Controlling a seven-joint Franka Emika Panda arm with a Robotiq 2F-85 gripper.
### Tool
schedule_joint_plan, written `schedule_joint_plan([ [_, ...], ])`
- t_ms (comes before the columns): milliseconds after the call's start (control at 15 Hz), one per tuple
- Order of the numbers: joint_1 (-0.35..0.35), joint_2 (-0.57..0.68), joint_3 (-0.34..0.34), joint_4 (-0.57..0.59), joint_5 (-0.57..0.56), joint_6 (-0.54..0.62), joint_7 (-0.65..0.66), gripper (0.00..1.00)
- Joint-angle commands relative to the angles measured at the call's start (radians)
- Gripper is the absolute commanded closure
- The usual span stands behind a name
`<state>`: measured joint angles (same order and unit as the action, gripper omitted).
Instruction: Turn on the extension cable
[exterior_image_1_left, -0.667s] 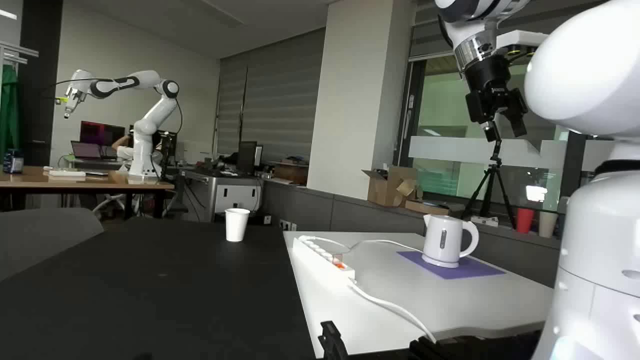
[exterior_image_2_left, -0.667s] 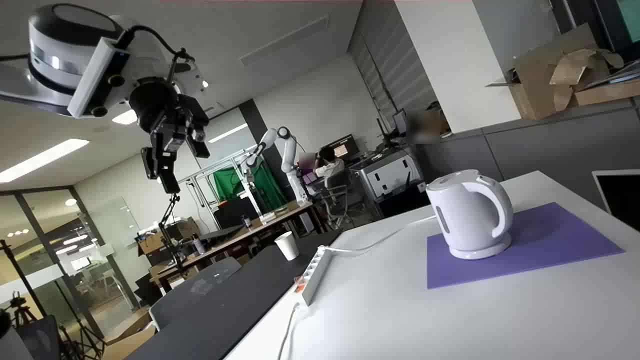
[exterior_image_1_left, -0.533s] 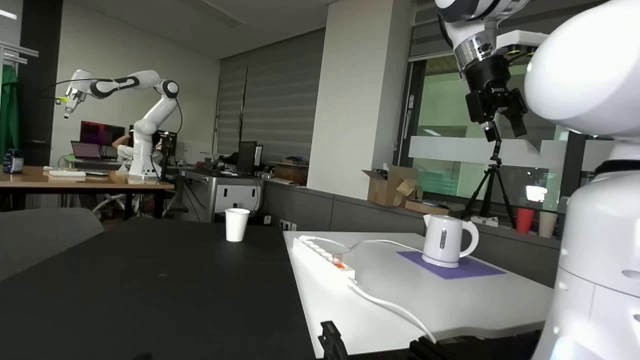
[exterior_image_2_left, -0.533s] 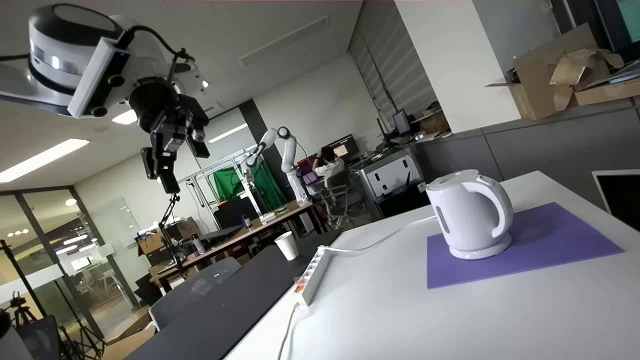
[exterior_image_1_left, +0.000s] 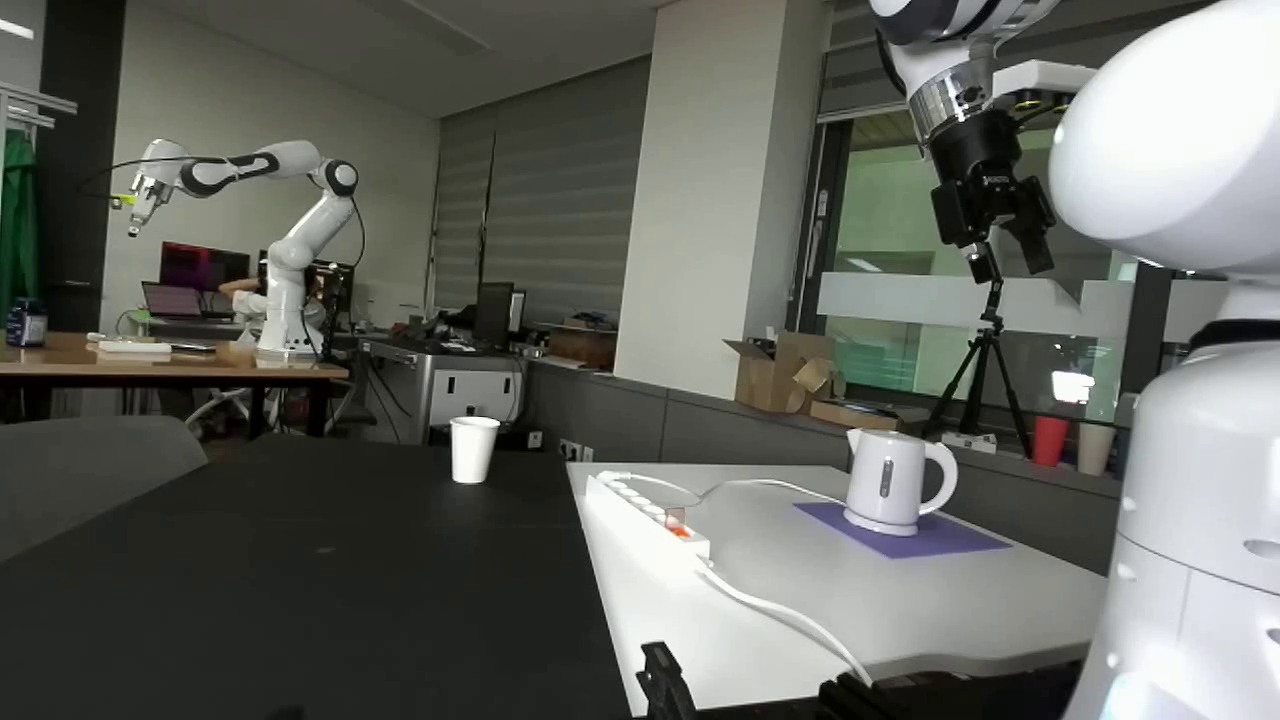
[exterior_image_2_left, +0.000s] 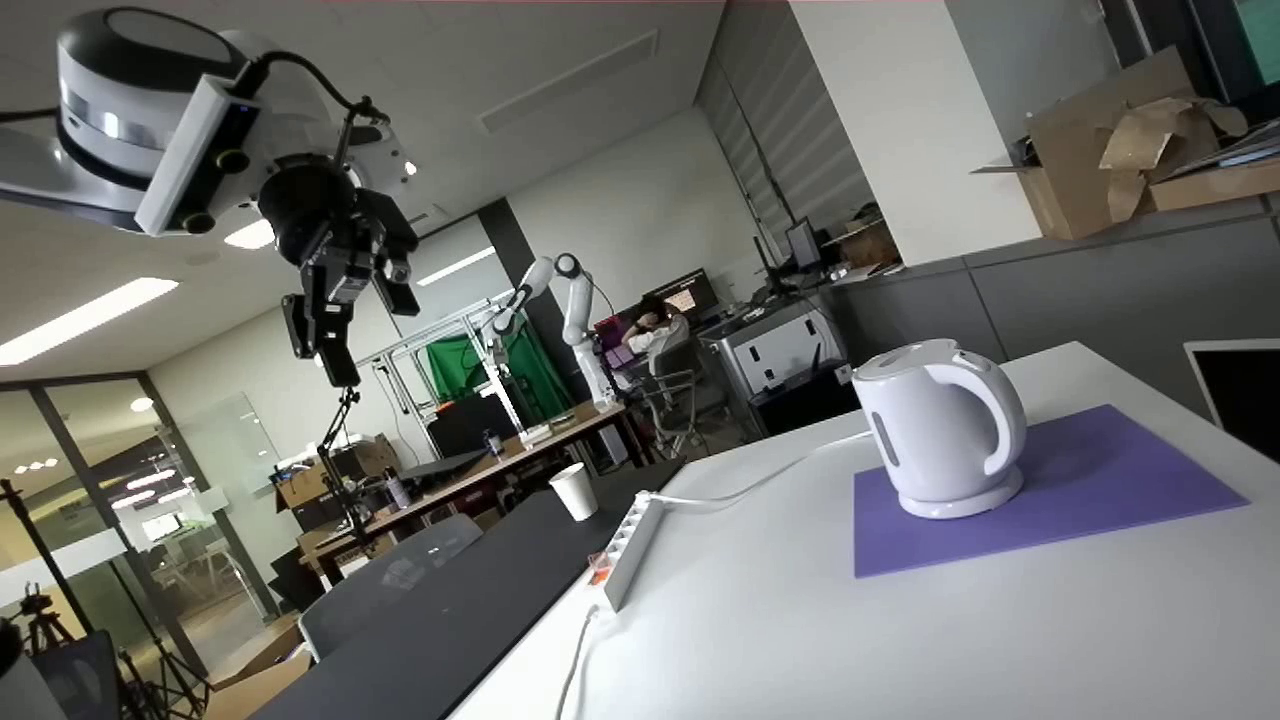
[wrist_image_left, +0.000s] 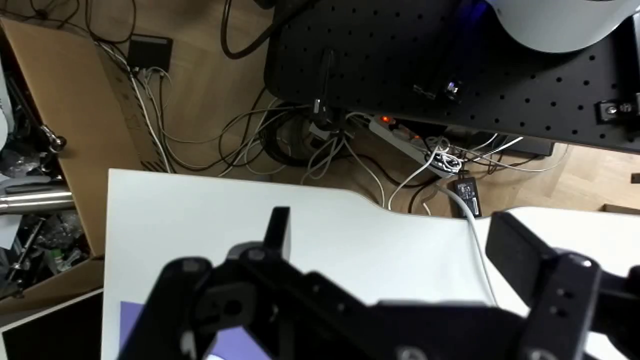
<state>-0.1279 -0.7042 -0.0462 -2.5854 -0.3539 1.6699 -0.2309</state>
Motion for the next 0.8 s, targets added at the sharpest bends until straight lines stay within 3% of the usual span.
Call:
schedule_joint_plan([
  [0,0.031,0.000,-0.025,0.003,-0.013,-0.008,0.015,0.00],
  [333,0.031,0.000,-0.025,0.003,-0.013,-0.008,0.015,0.00],
  [733,0.042,0.174,-0.046,0.015,-0.029,0.307,0.038,0.00],
])
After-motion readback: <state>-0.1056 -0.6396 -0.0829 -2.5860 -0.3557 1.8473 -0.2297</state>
